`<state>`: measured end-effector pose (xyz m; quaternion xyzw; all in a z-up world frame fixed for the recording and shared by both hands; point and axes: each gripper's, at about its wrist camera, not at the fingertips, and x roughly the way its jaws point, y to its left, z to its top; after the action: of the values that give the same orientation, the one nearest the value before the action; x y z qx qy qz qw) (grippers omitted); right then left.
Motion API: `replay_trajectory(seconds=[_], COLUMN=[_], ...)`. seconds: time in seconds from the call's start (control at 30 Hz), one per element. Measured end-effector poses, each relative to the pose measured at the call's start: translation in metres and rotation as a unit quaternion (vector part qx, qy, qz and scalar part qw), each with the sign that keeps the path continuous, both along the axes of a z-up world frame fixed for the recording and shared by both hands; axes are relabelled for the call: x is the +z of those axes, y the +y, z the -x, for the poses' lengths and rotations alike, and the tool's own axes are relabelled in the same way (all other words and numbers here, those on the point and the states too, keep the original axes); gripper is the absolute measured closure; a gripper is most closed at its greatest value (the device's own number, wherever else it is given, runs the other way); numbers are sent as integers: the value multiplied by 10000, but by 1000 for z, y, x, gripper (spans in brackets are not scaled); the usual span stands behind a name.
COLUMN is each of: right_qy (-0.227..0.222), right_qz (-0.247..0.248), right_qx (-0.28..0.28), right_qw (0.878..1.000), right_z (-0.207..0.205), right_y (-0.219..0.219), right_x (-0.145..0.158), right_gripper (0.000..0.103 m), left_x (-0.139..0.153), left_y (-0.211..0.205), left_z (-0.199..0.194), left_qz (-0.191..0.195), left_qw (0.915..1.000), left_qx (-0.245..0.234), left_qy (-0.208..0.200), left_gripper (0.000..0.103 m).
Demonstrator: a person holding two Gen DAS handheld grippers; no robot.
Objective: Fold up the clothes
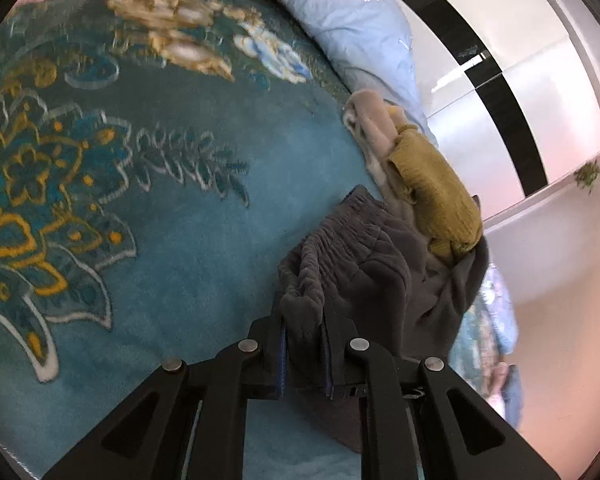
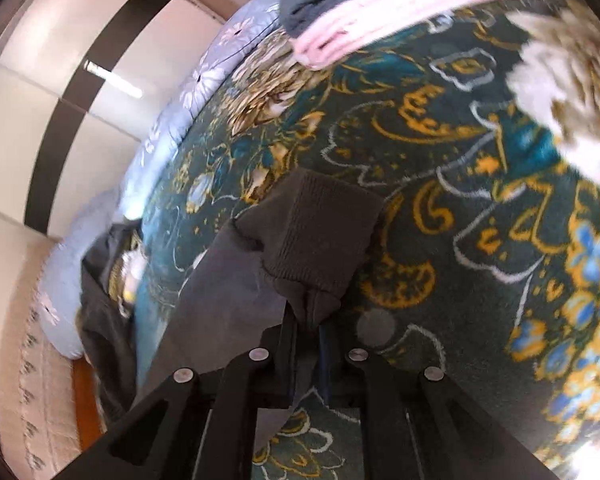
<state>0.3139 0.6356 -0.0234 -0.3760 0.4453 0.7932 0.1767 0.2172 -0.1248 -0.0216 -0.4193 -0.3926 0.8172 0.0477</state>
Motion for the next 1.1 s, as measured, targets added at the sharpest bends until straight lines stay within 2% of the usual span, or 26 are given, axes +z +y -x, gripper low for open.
replay_trajectory(seconds=[0.07,0.13,0.17,0.2,0.23,0.27,0.33,0.43,0.5,0.6,0.67,0.77,0.87,0.9,1.03,1.1], right_qy=[-5,-24,-81,-138,-196,-205,-198,-189,-25,301,415,458,569,615,479,295], right_qz=[-16,-30,-67,-104,-141,-268,-512,-1010,-1254,-1413,-1610,-1966,-2116,-2083,-1981,-1956], right_qx=[63,101,86,71,56,26,15,-50,59,640,1242,2164,2740,2841,3119,3082], right_qw=[10000,9999,9999,9998,9997,9994,9985,9947,9921,9874,9782,9552,9365,9339,9280,9305], right_z=[0,-3,-3,-3,-3,-2,0,14,37,82,120,183,242,259,340,364], right_y=[1,2,1,1,1,1,-1,-7,-21,-59,-99,-168,-228,-241,-297,-313], right_x=[6,11,14,17,20,26,40,72,96,126,144,161,165,164,140,124], right_gripper=[90,86,81,70,63,52,49,48,47,41,40,38,38,38,38,38], left_x=[-2,3,6,9,12,16,25,47,60,70,63,45,27,23,16,17], left_y=[-6,-8,-11,-14,-18,-25,-39,-52,-53,-39,-24,-5,5,5,2,1], left_z=[-1,-1,-2,-3,-4,-5,-5,9,25,56,76,91,97,99,101,99], left_qz=[-304,-266,-187,-108,-40,-21,40,148,136,158,127,98,67,37,-136,-160], left_qw=[9995,9996,9997,9998,9999,9999,9996,9993,9991,9981,9983,9989,9984,9983,9984,9984], left_qx=[-53,-117,-95,-72,-41,32,197,342,340,315,179,-201,-514,-549,-545,-528], left_qy=[-17,-70,-92,-115,-137,-159,-177,31,231,503,536,413,227,165,107,148], left_gripper=[88,84,80,76,75,73,73,72,68,63,63,63,63,63,63,63])
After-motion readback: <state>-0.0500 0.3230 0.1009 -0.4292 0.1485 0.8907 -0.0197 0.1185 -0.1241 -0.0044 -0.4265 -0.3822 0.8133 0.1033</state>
